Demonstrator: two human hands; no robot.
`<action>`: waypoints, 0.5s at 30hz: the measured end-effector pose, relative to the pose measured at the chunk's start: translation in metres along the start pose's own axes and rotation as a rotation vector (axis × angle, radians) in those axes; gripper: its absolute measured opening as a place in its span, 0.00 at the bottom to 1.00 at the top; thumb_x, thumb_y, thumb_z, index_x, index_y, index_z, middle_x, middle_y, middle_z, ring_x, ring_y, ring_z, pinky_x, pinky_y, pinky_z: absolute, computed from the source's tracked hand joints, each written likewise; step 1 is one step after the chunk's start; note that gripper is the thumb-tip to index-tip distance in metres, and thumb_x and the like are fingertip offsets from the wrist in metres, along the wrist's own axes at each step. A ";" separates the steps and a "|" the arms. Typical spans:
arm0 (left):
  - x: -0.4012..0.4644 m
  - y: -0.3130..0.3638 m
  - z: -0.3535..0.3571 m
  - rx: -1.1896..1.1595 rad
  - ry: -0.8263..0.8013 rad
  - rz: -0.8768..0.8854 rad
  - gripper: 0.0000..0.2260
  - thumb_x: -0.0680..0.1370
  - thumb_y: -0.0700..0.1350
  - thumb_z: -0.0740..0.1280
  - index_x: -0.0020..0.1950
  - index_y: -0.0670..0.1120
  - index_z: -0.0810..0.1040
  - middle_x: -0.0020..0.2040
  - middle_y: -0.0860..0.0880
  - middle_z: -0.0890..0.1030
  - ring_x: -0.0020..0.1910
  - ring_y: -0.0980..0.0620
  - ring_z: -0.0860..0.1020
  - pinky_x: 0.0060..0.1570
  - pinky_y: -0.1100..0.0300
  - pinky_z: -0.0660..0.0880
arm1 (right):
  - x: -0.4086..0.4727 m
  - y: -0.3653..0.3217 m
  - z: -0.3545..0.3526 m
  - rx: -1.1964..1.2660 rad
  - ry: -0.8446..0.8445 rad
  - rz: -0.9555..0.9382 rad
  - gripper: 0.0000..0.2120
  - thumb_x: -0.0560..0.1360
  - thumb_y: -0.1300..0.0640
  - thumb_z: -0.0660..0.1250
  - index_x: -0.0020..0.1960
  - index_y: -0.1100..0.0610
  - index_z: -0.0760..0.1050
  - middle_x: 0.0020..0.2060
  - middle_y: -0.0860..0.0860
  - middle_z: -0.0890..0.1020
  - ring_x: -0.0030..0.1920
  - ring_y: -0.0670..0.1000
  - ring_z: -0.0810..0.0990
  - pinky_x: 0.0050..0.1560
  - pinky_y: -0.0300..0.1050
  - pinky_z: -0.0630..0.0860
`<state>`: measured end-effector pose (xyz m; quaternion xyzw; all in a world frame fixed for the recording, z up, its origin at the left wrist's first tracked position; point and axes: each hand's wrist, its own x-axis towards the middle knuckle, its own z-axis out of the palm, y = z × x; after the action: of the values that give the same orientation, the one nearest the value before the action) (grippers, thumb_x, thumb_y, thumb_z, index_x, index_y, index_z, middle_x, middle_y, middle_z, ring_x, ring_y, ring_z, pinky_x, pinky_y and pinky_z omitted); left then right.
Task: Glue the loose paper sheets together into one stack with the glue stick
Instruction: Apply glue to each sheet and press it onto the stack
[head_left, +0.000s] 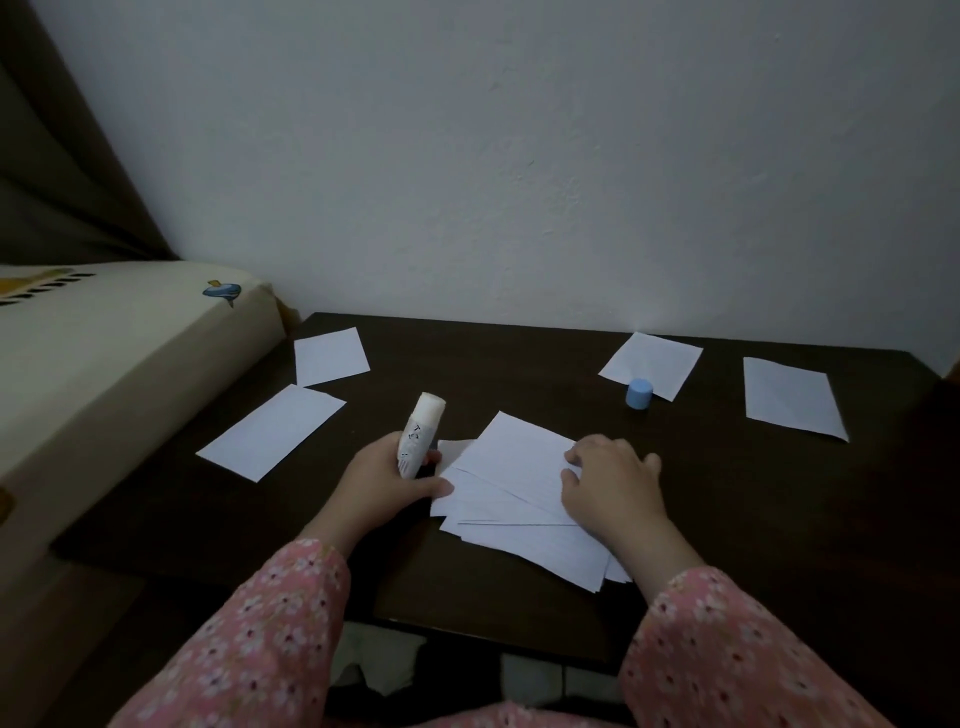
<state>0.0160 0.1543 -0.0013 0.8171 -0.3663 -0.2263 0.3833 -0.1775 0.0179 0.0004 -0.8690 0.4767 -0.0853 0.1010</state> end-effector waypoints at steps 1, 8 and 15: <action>0.001 -0.001 -0.002 -0.036 0.015 0.002 0.24 0.67 0.49 0.78 0.59 0.53 0.74 0.52 0.58 0.79 0.53 0.58 0.75 0.52 0.60 0.71 | 0.002 -0.004 -0.002 -0.017 -0.010 0.001 0.17 0.78 0.53 0.61 0.66 0.48 0.72 0.63 0.45 0.73 0.62 0.49 0.70 0.64 0.52 0.63; 0.026 -0.029 -0.046 0.221 0.503 -0.269 0.22 0.74 0.54 0.70 0.63 0.45 0.73 0.55 0.45 0.77 0.57 0.45 0.75 0.54 0.47 0.75 | 0.012 -0.059 0.002 0.214 0.084 -0.224 0.15 0.78 0.49 0.63 0.64 0.44 0.72 0.66 0.44 0.70 0.66 0.46 0.67 0.64 0.45 0.66; 0.047 -0.056 -0.077 0.461 0.554 -0.485 0.13 0.76 0.53 0.64 0.55 0.46 0.74 0.51 0.44 0.77 0.58 0.42 0.73 0.61 0.45 0.63 | 0.025 -0.083 0.030 0.085 -0.094 -0.272 0.23 0.77 0.41 0.62 0.70 0.46 0.69 0.69 0.45 0.68 0.69 0.49 0.65 0.66 0.49 0.64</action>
<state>0.1200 0.1782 -0.0036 0.9736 -0.0879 0.0057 0.2103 -0.0896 0.0435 -0.0055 -0.9236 0.3451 -0.0778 0.1475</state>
